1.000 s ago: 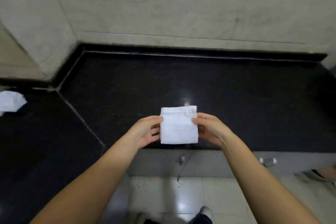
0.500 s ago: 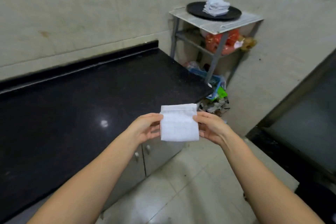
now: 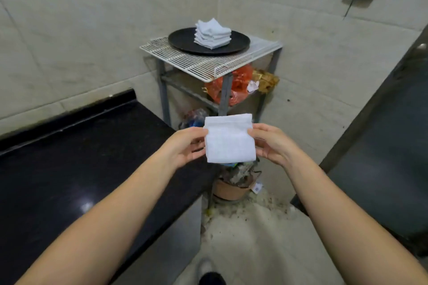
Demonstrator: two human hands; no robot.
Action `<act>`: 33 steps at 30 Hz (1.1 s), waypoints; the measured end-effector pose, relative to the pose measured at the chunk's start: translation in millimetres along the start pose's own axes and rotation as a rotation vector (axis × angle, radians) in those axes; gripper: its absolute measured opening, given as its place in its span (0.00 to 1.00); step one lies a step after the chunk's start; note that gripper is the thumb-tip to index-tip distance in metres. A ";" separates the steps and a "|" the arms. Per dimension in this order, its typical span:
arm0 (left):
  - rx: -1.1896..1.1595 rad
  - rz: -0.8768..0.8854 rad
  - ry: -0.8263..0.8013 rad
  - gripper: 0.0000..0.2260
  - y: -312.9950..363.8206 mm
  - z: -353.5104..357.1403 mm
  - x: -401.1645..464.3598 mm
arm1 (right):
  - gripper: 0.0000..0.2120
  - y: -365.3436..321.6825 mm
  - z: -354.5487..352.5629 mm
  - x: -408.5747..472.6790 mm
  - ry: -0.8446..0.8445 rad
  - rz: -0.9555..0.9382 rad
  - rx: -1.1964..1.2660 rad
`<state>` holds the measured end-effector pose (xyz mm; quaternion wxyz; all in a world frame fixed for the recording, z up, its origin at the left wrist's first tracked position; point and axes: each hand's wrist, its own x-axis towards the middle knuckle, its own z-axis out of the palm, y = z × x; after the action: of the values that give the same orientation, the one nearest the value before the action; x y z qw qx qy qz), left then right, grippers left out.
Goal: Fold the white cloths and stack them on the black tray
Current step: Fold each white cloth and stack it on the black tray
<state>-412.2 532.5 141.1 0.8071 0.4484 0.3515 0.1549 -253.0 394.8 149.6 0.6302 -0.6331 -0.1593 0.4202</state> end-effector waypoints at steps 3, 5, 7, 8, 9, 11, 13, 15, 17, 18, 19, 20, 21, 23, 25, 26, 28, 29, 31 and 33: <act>0.009 0.090 -0.016 0.07 55.3 14.4 59.5 | 0.06 -51.3 -0.5 71.5 -0.021 -0.028 -0.007; 0.014 0.155 -0.028 0.07 95.6 23.9 93.9 | 0.05 -89.6 0.7 115.4 -0.046 -0.052 -0.029; 0.026 0.209 -0.024 0.08 131.4 32.5 123.8 | 0.06 -126.1 2.4 151.7 -0.055 -0.087 -0.052; 0.033 0.233 -0.018 0.09 147.4 36.9 136.9 | 0.06 -142.8 4.0 167.7 -0.058 -0.110 -0.066; 0.041 0.254 -0.009 0.09 162.1 41.1 150.0 | 0.07 -158.2 5.3 184.0 -0.064 -0.137 -0.083; 0.063 0.297 0.019 0.08 189.4 48.7 177.1 | 0.05 -187.1 7.2 217.5 -0.089 -0.195 -0.144; 0.095 0.341 0.066 0.07 215.7 56.8 205.7 | 0.04 -215.5 8.7 254.1 -0.119 -0.246 -0.231; 0.112 0.388 0.134 0.05 241.6 66.5 235.9 | 0.04 -243.7 10.3 296.1 -0.145 -0.275 -0.267; 0.107 0.428 0.203 0.05 266.0 75.8 266.7 | 0.06 -270.2 14.1 340.2 -0.160 -0.279 -0.293; 0.102 0.444 0.235 0.06 278.0 79.7 282.2 | 0.06 -282.6 16.7 363.1 -0.173 -0.280 -0.310; 0.097 0.455 0.267 0.07 289.6 82.8 297.6 | 0.07 -294.7 20.4 386.1 -0.198 -0.283 -0.326; 0.089 0.458 0.296 0.08 298.7 84.4 310.9 | 0.07 -303.7 23.6 406.0 -0.220 -0.290 -0.342; 0.077 0.458 0.334 0.08 307.6 85.7 325.4 | 0.07 -312.6 27.2 427.0 -0.243 -0.292 -0.363; 0.052 0.443 0.411 0.08 320.2 86.7 352.7 | 0.04 -325.0 33.4 465.0 -0.285 -0.290 -0.427; 0.044 0.421 0.472 0.09 322.5 82.5 370.4 | 0.04 -324.8 38.7 494.4 -0.335 -0.278 -0.496; 0.044 0.409 0.499 0.09 320.2 79.5 376.2 | 0.04 -321.8 40.7 505.2 -0.364 -0.270 -0.524; 0.047 0.382 0.547 0.10 310.7 72.4 383.3 | 0.03 -312.2 42.6 520.2 -0.431 -0.255 -0.581; 0.045 0.370 0.563 0.10 304.8 68.7 385.2 | 0.03 -306.5 42.4 524.7 -0.460 -0.248 -0.606; 0.041 0.349 0.582 0.10 294.0 62.7 387.2 | 0.06 -297.2 40.3 530.6 -0.489 -0.241 -0.634; 0.040 0.335 0.594 0.08 286.1 59.8 387.7 | 0.06 -292.8 38.3 532.2 -0.500 -0.250 -0.637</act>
<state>-77.9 872.2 234.2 0.6237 0.4510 0.4958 0.4021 132.2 854.8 251.8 0.3910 -0.6508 -0.5047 0.4110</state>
